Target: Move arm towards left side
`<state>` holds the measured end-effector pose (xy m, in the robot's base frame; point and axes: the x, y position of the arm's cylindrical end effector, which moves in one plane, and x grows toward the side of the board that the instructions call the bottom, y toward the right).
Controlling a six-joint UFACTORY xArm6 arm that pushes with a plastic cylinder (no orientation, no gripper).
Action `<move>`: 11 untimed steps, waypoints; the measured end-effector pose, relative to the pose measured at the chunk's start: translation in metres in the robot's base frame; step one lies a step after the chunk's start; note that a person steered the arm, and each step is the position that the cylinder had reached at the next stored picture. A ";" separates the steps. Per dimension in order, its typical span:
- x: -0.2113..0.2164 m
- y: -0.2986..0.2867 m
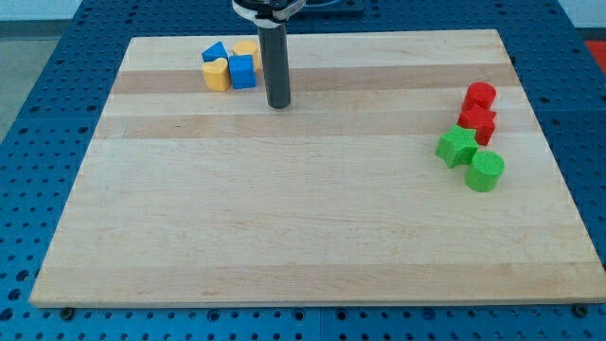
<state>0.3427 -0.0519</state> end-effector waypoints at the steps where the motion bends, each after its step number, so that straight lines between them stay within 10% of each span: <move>1: 0.001 0.003; 9: -0.005 -0.018; 11: -0.004 -0.115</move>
